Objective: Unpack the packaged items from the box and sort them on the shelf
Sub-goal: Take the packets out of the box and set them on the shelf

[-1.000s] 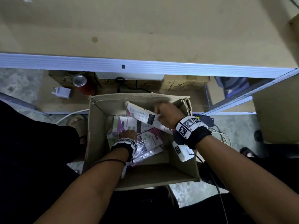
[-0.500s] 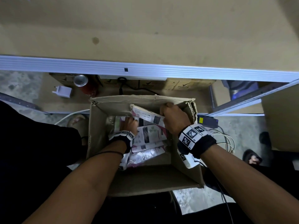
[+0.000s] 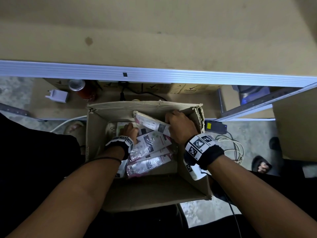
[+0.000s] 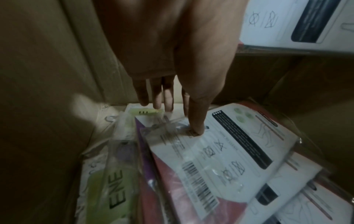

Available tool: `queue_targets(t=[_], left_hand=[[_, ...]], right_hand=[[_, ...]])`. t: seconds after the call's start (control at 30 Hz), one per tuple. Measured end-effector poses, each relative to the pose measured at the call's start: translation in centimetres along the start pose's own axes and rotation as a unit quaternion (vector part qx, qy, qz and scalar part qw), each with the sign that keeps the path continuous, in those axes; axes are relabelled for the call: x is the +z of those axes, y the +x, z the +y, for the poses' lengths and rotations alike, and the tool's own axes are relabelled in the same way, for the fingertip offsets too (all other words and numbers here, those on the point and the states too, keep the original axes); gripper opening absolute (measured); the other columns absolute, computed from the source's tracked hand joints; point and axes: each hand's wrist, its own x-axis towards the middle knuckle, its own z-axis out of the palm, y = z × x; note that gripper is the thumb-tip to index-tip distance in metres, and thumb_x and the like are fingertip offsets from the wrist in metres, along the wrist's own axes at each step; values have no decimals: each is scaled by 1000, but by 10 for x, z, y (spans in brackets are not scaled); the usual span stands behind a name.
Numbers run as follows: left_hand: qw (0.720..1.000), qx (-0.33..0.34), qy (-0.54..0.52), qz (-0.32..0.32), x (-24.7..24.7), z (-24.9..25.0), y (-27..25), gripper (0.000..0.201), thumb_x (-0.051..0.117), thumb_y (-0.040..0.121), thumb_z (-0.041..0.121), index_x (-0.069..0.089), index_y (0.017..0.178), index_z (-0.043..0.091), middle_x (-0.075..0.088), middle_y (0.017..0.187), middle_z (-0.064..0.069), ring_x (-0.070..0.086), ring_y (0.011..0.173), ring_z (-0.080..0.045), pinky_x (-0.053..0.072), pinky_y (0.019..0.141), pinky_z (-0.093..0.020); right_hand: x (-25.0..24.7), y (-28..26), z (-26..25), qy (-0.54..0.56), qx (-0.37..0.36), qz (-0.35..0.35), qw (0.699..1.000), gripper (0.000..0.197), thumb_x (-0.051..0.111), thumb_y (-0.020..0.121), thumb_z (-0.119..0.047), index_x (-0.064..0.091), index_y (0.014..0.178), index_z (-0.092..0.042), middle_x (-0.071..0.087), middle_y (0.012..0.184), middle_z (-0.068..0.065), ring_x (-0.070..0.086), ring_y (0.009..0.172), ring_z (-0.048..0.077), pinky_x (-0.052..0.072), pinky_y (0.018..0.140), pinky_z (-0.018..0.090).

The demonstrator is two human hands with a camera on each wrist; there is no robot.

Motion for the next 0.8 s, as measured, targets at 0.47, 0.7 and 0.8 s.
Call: queue_targets(t=[0.47, 0.7, 0.8], left_hand=[[994, -22, -106, -22, -18, -3, -23, 41, 76, 85, 26, 66, 120, 7, 65, 127, -13, 61, 118, -31, 49, 101, -42], [989, -28, -147, 4, -18, 0, -51, 48, 67, 92, 21, 54, 135, 6, 56, 138, -16, 54, 126, -30, 43, 100, -33], [984, -27, -175, 22, -24, 0, -65, 39, 73, 85, 13, 59, 122, 8, 63, 128, -15, 60, 116, -29, 46, 89, -29]], right_hand=[[-3, -11, -3, 0, -6, 26, 1000, 20, 59, 85, -2, 59, 102, -13, 56, 119, 9, 56, 109, 31, 50, 79, 39], [-1, -22, -11, -7, -19, 42, 999, 24, 57, 87, -1, 58, 109, -11, 51, 119, 10, 50, 114, 31, 49, 85, 42], [-3, -29, -17, -7, -20, 57, 998, 24, 57, 86, -1, 58, 108, -12, 50, 119, 10, 50, 115, 31, 48, 87, 41]])
